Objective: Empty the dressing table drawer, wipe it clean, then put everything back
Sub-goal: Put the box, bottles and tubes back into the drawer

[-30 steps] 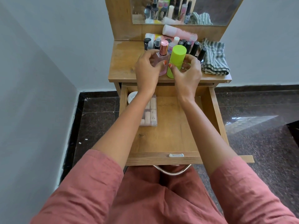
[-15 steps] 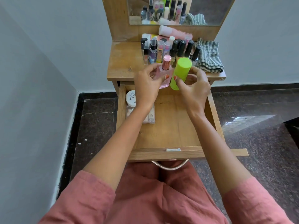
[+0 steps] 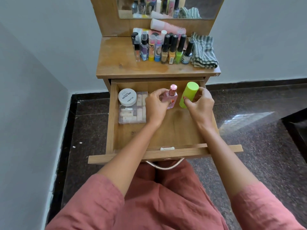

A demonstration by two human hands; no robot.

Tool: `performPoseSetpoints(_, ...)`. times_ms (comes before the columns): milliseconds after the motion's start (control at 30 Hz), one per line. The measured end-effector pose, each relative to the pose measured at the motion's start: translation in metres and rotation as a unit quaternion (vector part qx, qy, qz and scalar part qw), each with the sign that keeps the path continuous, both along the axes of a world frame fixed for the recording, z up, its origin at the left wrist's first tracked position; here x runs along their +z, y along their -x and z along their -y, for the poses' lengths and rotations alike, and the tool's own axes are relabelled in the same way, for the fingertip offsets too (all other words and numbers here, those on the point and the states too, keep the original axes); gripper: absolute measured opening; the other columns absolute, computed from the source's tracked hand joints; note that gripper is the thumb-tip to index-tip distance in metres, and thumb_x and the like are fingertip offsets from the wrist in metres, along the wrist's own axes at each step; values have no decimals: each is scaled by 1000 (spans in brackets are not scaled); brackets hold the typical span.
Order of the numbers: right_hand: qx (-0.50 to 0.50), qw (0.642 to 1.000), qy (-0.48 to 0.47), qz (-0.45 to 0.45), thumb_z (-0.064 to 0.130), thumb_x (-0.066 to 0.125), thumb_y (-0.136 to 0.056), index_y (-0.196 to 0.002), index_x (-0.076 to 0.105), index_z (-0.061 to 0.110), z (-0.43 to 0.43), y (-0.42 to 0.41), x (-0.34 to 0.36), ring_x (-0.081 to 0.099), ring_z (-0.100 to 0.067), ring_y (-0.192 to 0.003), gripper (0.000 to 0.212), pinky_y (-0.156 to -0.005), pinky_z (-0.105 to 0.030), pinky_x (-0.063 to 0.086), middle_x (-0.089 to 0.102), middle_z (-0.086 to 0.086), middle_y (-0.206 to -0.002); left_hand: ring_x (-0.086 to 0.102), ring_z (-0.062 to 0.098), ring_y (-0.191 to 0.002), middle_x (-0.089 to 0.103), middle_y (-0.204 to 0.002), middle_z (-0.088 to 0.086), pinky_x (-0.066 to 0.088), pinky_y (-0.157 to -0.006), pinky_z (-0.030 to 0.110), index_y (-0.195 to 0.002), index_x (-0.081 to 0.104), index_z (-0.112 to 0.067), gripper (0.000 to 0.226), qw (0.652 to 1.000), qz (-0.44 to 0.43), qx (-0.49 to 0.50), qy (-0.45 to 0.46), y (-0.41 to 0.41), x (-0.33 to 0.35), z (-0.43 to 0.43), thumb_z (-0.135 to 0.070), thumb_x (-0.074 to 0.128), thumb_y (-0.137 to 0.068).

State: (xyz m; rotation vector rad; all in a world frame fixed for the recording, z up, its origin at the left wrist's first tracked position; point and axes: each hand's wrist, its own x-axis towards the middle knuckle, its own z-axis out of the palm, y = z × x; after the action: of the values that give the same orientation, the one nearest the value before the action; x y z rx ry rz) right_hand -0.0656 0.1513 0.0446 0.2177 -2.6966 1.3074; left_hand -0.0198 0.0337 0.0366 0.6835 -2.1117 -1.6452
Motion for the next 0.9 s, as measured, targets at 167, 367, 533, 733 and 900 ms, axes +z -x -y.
performPoseSetpoints(167, 28, 998, -32, 47, 10, 67, -74, -120, 45, 2, -7, 12, -4, 55, -26, -103, 51, -84, -26, 41, 57, -16, -115, 55, 5, -67, 67, -86, 7, 41, -56, 1, -93, 68, -1, 22, 1000, 11, -2, -5, 15, -13, -10, 3, 70, -72)
performPoseSetpoints(367, 51, 994, -97, 22, 10, 62, -79, -125, 43, 3, -6, 23, -1, 52, -30, -112, 50, -90, -37, 43, 53, -16, -123, 62, 16, -79, 69, -91, 11, 41, -58, -1, -96, 68, 0, 24, 1000, 19, -4, 14, 35, -20, -12, 4, 69, -72)
performPoseSetpoints(533, 45, 982, -182, -1, 13, 60, -82, -127, 43, 6, -1, 29, -2, 48, -31, -116, 49, -90, -41, 41, 55, -14, -123, 60, 11, -81, 71, -95, 13, 38, -59, 1, -98, 69, -1, 25, 999, 32, -6, 35, 45, -19, -13, 2, 68, -74)
performPoseSetpoints(733, 9, 976, -216, -23, 13, 60, -79, -124, 45, 3, -2, 37, -4, 47, -35, -111, 48, -92, -39, 35, 59, -19, -115, 62, 14, -81, 70, -96, 15, 42, -62, 2, -99, 67, 1, 27, 1000, 25, -11, 14, 56, -19, -18, 8, 64, -74)
performPoseSetpoints(900, 8, 976, -216, -33, 12, 62, -78, -125, 45, 2, -2, 41, -9, 48, -36, -110, 51, -91, -40, 36, 58, -18, -118, 61, 12, -87, 70, -101, 14, 44, -77, 15, -103, 67, -1, 30, 999, 37, -5, 30, 66, -22, -19, 6, 66, -74)
